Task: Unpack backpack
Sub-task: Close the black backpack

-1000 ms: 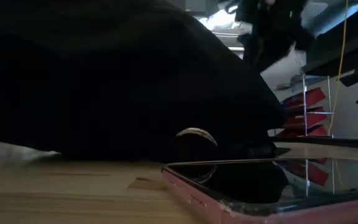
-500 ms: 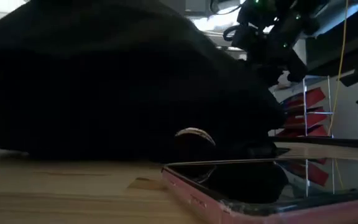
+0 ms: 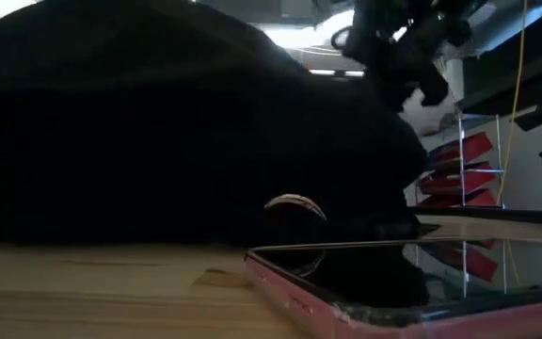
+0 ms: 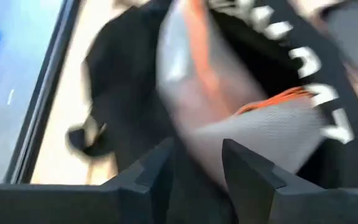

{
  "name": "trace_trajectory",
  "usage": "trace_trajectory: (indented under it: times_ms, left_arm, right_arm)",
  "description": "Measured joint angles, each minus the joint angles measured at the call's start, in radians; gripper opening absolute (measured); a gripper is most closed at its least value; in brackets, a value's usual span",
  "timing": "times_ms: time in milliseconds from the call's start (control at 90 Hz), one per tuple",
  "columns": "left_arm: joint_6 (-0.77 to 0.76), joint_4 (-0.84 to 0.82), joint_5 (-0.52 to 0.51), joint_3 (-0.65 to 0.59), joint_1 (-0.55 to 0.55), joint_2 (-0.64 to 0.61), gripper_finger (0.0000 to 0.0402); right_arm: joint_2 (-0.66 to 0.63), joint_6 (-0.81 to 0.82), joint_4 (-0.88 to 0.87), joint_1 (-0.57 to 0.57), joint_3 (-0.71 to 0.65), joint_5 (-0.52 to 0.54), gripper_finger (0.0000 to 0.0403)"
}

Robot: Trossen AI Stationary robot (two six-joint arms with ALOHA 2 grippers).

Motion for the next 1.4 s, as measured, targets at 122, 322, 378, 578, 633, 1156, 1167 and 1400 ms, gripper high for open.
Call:
trace_trajectory:
  times_ms: [122,322,378,578,633,1156,1167,1400]
  left_arm:
    - [0.187,0.150,-0.027,-0.052,0.010,0.041,0.0121]
    - [0.251,0.167,-0.095,-0.095,0.088,0.127,0.0125]
    - [0.276,0.186,-0.049,-0.099,0.110,0.165,0.0137]
    - [0.388,0.268,-0.148,-0.099,0.170,0.283,0.0220]
    - [0.416,0.287,-0.193,-0.099,0.191,0.297,0.0245]
    - [0.470,0.290,-0.193,-0.099,0.333,0.432,0.0353]
    - [0.467,0.290,-0.193,-0.099,0.337,0.435,0.0354]
    - [0.320,0.265,-0.089,-0.099,0.446,0.443,0.0347]
  right_arm:
    - [-0.004,-0.003,-0.017,0.000,0.031,-0.043,0.0000]
    - [-0.004,0.007,-0.053,0.012,0.034,-0.080,0.0000]
    - [-0.004,0.008,-0.053,0.025,0.034,-0.084,0.0000]
    - [-0.001,0.008,-0.059,0.074,0.034,-0.087,0.0000]
    - [-0.001,0.014,-0.062,0.087,0.034,-0.087,0.0000]
    - [-0.001,0.053,-0.089,0.147,0.035,-0.088,0.0000]
    - [-0.001,0.053,-0.089,0.147,0.035,-0.088,0.0000]
    - [0.000,0.057,-0.087,0.147,0.035,-0.088,0.0000]
